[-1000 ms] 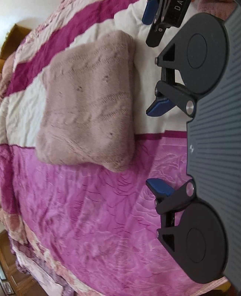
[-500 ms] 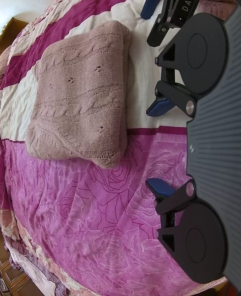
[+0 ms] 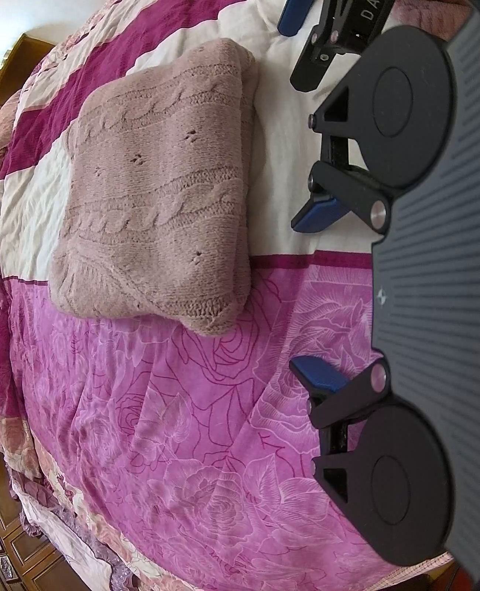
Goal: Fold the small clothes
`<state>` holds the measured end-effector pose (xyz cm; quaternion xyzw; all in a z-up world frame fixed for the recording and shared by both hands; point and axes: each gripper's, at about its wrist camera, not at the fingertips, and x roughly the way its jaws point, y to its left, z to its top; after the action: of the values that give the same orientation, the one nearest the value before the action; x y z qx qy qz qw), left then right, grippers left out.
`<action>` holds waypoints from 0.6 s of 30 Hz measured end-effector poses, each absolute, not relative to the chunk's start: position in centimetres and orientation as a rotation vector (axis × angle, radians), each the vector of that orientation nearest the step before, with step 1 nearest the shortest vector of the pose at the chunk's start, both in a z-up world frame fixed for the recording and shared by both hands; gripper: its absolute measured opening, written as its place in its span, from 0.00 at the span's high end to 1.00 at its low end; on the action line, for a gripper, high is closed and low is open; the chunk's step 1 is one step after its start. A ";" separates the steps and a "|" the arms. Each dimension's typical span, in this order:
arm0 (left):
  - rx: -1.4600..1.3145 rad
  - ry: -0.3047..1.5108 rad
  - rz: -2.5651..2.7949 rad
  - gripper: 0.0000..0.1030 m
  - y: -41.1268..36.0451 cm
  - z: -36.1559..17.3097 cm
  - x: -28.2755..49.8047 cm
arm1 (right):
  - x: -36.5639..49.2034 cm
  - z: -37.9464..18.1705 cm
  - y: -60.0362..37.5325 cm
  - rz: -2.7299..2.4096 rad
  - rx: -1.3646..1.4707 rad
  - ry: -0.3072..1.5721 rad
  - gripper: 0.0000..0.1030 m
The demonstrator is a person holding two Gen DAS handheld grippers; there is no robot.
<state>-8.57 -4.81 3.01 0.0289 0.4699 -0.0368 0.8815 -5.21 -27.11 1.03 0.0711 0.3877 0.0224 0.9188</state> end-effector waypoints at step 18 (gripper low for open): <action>0.063 0.979 -0.077 0.23 -4.8 2.8 -8.6 | -5.2 1.0 -27.1 0.046 0.145 0.797 0.19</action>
<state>-8.62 -4.77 2.84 0.0303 0.4702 -0.0371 0.8813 -5.23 -27.05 1.00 0.0705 0.3876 0.0222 0.9188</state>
